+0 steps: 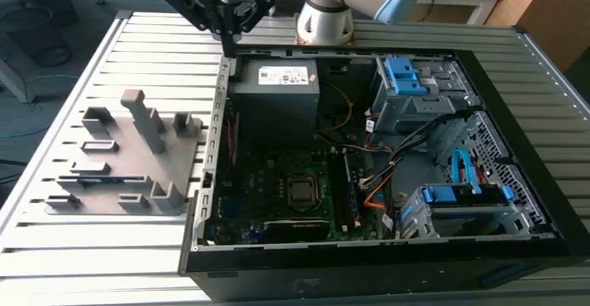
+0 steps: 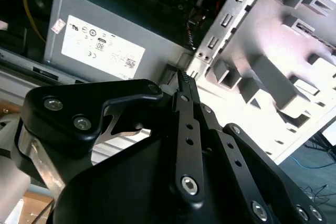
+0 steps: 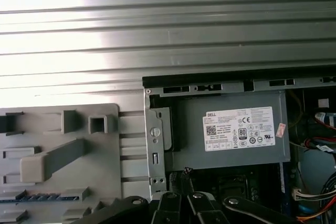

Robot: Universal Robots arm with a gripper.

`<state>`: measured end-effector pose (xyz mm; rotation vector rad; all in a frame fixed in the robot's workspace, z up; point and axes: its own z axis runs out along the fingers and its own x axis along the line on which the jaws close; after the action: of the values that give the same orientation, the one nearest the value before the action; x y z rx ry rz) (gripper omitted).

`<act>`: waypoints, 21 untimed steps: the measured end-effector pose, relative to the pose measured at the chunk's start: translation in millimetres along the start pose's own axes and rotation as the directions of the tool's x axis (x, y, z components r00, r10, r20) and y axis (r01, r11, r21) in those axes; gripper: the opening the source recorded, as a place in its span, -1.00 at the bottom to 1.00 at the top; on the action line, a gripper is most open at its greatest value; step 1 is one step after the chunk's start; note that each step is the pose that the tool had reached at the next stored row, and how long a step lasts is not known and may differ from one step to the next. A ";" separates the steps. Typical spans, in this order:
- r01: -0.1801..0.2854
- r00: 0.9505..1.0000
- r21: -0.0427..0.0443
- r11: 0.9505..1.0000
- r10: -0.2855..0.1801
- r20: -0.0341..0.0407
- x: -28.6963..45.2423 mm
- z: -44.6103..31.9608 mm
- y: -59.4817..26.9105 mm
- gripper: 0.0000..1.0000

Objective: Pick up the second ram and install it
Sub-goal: 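Reach for the second ram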

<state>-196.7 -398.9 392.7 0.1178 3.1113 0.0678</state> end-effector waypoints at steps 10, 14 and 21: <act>0.000 1.000 0.000 1.000 0.000 0.000 21.2 0.5 -1.7 -0.80; 0.000 1.000 0.000 1.000 0.000 0.000 31.6 0.5 -2.4 -0.80; 0.000 1.000 0.000 1.000 0.000 0.000 45.6 0.7 -3.5 -0.80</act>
<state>-242.5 -398.9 390.7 0.1180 3.1112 0.0677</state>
